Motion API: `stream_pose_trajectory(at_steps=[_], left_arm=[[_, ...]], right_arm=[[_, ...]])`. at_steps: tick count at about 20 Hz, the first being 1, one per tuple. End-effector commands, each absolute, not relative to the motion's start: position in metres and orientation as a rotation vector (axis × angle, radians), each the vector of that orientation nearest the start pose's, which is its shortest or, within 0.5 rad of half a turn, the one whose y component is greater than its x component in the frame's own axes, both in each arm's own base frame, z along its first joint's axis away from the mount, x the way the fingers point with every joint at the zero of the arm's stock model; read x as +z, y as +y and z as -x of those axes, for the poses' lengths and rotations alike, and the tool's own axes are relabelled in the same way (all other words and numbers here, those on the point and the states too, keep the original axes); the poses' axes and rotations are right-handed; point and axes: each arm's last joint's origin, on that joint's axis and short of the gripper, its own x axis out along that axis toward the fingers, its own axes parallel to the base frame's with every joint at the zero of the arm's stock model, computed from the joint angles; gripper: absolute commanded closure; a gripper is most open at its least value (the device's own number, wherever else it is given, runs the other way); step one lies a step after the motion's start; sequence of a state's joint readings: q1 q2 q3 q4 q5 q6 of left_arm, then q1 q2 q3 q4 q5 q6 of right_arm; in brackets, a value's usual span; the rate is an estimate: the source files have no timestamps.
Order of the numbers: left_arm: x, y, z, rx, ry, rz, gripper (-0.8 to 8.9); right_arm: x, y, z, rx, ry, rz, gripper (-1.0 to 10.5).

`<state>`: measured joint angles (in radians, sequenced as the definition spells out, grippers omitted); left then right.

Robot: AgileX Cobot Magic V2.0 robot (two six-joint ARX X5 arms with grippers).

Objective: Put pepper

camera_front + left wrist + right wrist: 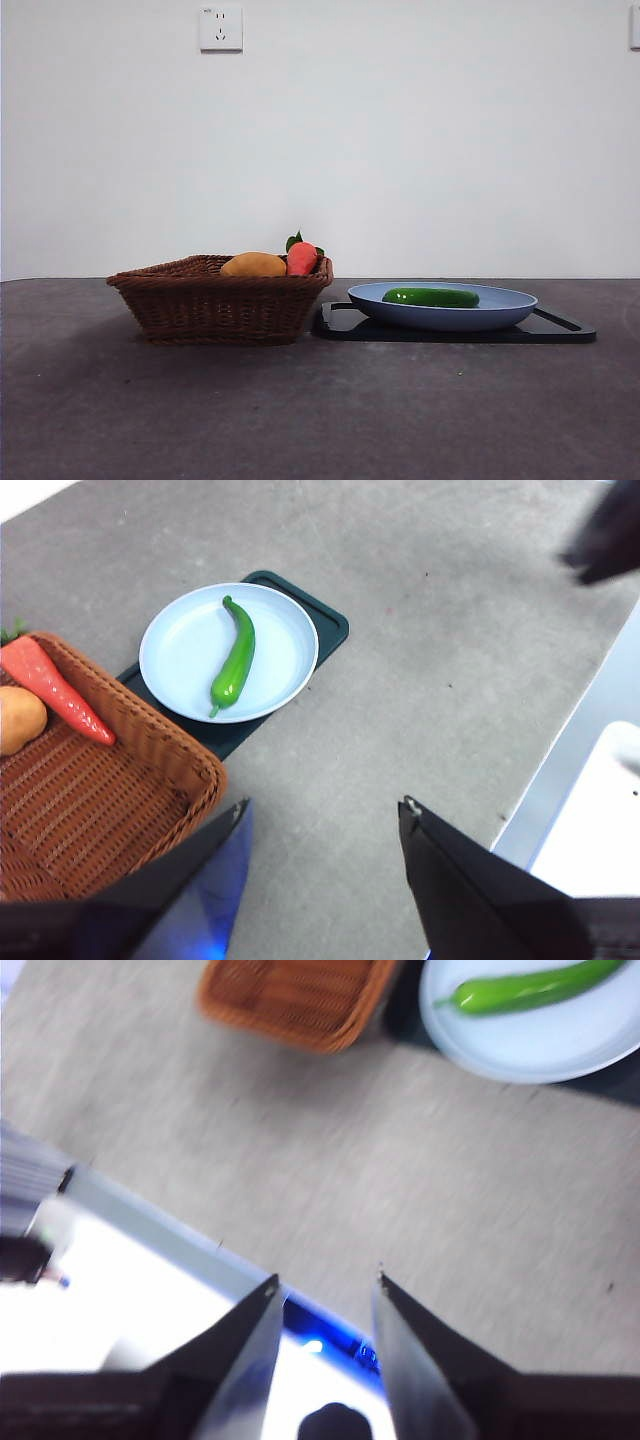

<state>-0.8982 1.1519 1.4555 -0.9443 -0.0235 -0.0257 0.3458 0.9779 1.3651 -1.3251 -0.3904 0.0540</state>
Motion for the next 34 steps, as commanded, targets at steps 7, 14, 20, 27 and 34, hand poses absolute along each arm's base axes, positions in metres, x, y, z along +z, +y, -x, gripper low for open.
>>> stream_pose_trajectory(at_steps=[7, 14, 20, 27, 34], left_arm=[[0.421, -0.163, -0.128, -0.846, 0.593, -0.279, 8.06], [0.421, -0.164, -0.128, -0.848, 0.589, -0.277, 8.06], [0.421, -0.164, -0.128, -0.849, 0.589, -0.277, 8.06], [0.460, -0.115, -0.143, -0.601, 0.172, -0.186, 8.06], [0.425, -0.029, -0.112, -0.222, -0.234, -0.085, 8.06]], right_arm=[[0.400, 0.053, -0.110, 0.682, 0.951, -0.033, 9.4], [0.400, 0.053, -0.110, 0.681, 0.952, -0.034, 9.4], [0.400, 0.053, -0.110, 0.681, 0.952, -0.034, 9.4], [0.400, 0.053, -0.110, 0.681, 0.951, -0.034, 9.4], [0.400, 0.053, -0.110, 0.680, 0.952, -0.035, 9.4]])
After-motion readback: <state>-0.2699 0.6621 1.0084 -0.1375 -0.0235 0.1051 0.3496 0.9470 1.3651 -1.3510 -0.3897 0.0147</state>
